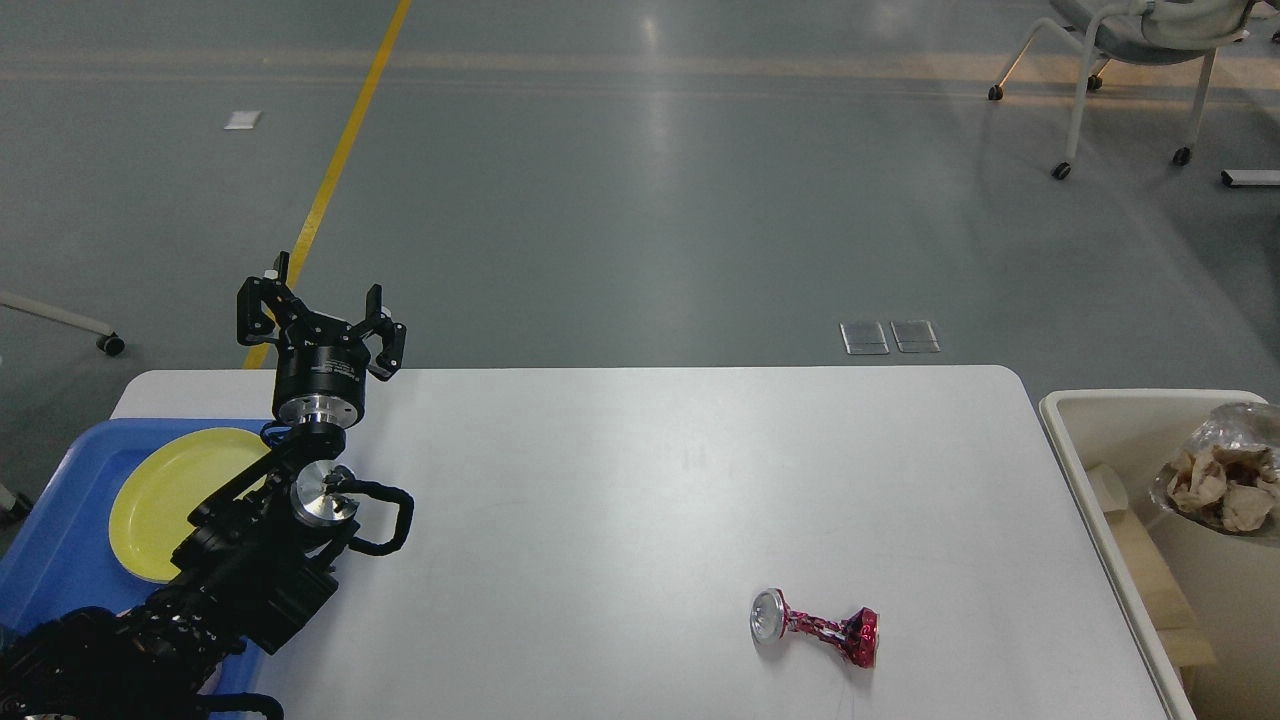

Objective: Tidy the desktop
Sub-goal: 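Move the right gripper down toward the red snack wrapper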

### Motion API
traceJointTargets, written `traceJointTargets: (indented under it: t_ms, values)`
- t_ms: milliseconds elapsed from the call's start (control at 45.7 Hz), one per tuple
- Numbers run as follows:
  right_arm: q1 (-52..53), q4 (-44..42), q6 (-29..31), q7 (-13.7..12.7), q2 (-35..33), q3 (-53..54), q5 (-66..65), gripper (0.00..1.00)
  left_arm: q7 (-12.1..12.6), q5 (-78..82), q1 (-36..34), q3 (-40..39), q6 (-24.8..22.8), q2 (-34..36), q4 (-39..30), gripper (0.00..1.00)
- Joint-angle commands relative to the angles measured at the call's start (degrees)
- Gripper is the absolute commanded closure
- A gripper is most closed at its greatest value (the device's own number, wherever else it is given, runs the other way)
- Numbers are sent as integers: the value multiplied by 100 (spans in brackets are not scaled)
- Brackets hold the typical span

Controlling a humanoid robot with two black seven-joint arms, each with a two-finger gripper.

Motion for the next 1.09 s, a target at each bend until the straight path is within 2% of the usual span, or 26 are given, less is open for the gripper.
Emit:
traceJointTargets:
  t_ms: [0,22,44,131,415,590,787,940,1071]
  values:
    - [-106,48,-588,5,164,11,-20,32,0,0,0,0,0,0,0,0]
    - [-106,48,-641,5,182,11,-20,21,0,0,0,0,0,0,0,0]
    - [-106,57,-668,5,199,11,-20,14,0,0,0,0,0,0,0,0]
    - [-80,100,-668,5,208,20,-20,0,0,0,0,0,0,0,0,0]
    - [192,636,-633,5,401,20,-20,0,0,0,0,0,0,0,0,0]
    - [1149,1628,-405,-21,367,-41,-29,0,0,0,0,0,0,0,0,0]
    - [2678,2824,728,-74,454,-59,-64,0,0,0,0,0,0,0,0,0]
    - [3532,2992,1958,-65,858,-50,-38,0,0,0,0,0,0,0,0,0]
    - [4146,3246,2601,-65,1131,-50,-38,0,0,0,0,0,0,0,0,0]
